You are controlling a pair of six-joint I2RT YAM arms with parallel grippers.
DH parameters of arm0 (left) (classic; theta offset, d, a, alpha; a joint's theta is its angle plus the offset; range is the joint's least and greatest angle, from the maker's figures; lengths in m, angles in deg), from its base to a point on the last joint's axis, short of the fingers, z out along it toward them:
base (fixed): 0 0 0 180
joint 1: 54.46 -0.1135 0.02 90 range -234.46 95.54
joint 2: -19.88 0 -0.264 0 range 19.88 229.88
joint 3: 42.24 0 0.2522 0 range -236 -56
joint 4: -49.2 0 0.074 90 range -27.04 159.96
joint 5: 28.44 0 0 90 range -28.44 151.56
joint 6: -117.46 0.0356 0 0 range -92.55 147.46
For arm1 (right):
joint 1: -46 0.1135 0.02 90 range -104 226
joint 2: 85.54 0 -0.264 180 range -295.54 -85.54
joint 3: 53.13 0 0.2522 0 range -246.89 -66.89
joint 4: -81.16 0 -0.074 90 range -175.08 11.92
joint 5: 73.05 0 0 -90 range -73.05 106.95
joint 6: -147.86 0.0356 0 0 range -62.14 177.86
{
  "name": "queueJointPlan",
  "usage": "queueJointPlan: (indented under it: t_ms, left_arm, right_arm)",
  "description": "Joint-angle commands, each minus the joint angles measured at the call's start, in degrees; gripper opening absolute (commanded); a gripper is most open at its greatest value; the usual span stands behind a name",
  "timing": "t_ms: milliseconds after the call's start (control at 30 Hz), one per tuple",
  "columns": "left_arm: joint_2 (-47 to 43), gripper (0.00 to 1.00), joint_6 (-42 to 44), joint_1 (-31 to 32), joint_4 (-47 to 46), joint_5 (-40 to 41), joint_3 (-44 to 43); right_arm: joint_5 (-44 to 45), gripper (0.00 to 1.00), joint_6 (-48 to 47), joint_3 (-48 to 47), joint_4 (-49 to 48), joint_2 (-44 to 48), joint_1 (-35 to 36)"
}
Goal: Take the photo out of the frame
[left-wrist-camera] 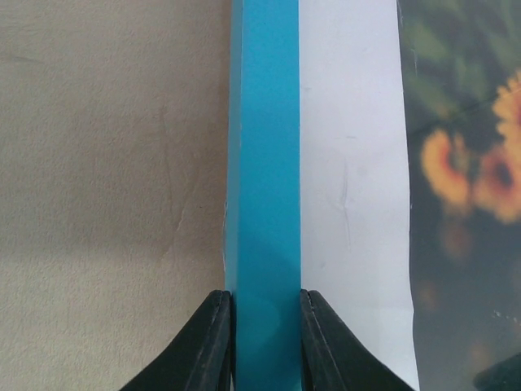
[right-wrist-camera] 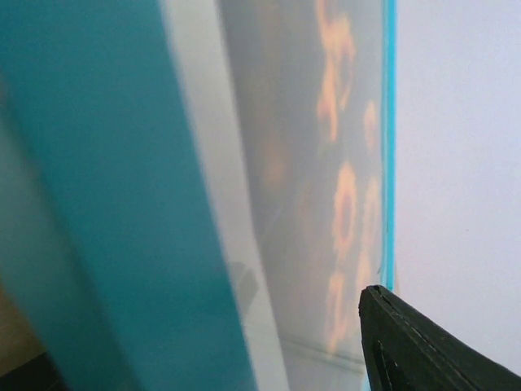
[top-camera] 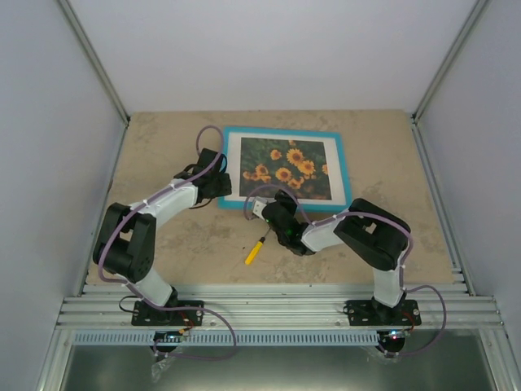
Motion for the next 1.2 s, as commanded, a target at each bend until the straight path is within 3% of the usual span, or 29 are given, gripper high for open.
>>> queueJointPlan:
  t_ms: [0, 167, 300, 433, 533, 867, 1000, 1167]
  left_arm:
    - [-3.2, 0.07, -1.7, 0.0, -4.6, -3.8, -2.2]
    - [-3.2, 0.08, -1.9, 0.0, -4.8, -4.9, -1.7]
    - [-3.7, 0.09, -2.3, 0.0, -5.3, -5.1, -1.3]
    - [-5.6, 0.21, -3.3, -0.1, -5.4, -4.1, -1.0]
    - [-8.2, 0.29, -4.6, -0.1, -6.0, -2.5, -0.3]
    - [-24.4, 0.62, -8.5, -0.3, -7.3, 1.3, 2.6]
    - [-30.1, 0.73, -10.1, -0.3, -9.2, 0.4, 4.4]
    - [-36.2, 0.97, -12.3, -0.3, -11.1, 2.0, 7.3]
  right_arm:
    - [3.3, 0.61, -5.7, 0.3, -10.7, -2.4, 0.2]
    - [5.3, 0.48, -11.4, 0.2, -17.9, -4.5, -0.3]
    - [5.7, 0.31, -13.3, 0.3, -20.5, -4.0, -0.6]
    - [6.0, 0.1, -14.3, 1.0, -21.2, -2.4, -0.6]
    - [6.5, 0.01, -14.7, 1.9, -21.5, -0.7, -0.6]
    - [7.4, 0.01, -14.5, 4.4, -20.8, 8.8, -0.6]
    - [6.3, 0.0, -11.4, 3.6, -16.7, 14.9, -0.6]
    - [2.4, 0.01, -3.2, 0.9, -7.9, 24.0, -1.0]
